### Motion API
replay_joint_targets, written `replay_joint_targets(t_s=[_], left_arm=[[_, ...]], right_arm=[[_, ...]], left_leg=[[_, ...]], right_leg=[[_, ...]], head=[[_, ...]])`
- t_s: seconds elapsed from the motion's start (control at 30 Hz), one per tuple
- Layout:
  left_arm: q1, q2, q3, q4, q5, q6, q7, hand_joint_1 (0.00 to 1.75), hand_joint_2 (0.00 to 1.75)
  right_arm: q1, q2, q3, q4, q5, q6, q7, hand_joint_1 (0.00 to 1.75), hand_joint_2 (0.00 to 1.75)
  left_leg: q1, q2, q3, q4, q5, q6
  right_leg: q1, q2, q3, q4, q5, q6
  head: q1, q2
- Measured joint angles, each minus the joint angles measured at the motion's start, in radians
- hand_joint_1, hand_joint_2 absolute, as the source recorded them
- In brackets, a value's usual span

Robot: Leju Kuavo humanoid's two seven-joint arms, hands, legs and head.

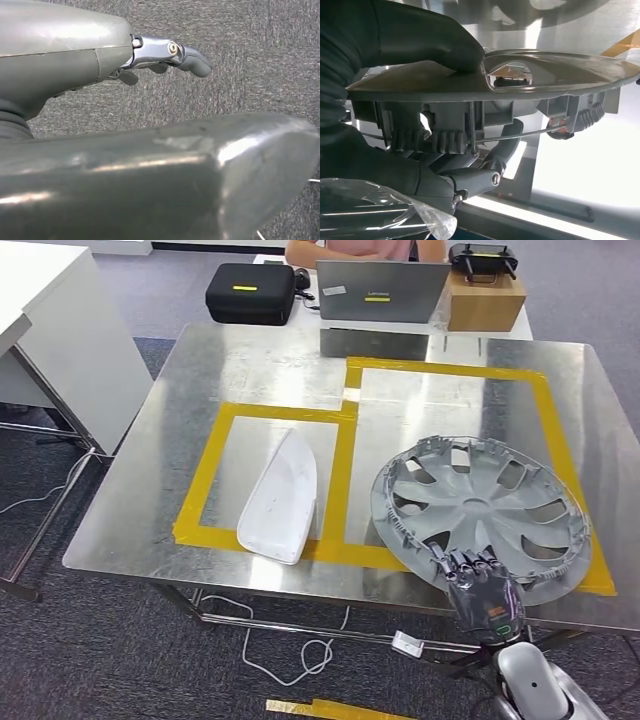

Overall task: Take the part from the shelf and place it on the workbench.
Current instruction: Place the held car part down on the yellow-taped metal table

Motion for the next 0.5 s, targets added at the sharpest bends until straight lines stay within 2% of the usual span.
replay_joint_targets(t_s=[0.47,0.5], left_arm=[[-0.011,-0.017,0.031,0.0,-0.029,-0.015,-0.012,0.0,0.0],[-0.013,-0.019,0.036,0.0,-0.037,-0.02,-0.016,0.0,0.44]], right_arm=[[0.003,0.0,0.009,0.001,0.0,0.004,0.004,1.75,1.75],[0.005,0.0,0.01,0.001,0.0,0.004,0.004,1.31,1.31]], left_leg=[[0.0,0.0,0.0,0.0,0.0,0.0],[0.0,0.0,0.0,0.0,0.0,0.0]], right_leg=[[0.0,0.0,0.0,0.0,0.0,0.0],[0.0,0.0,0.0,0.0,0.0,0.0]], head=[[0.0,0.0],[0.0,0.0]])
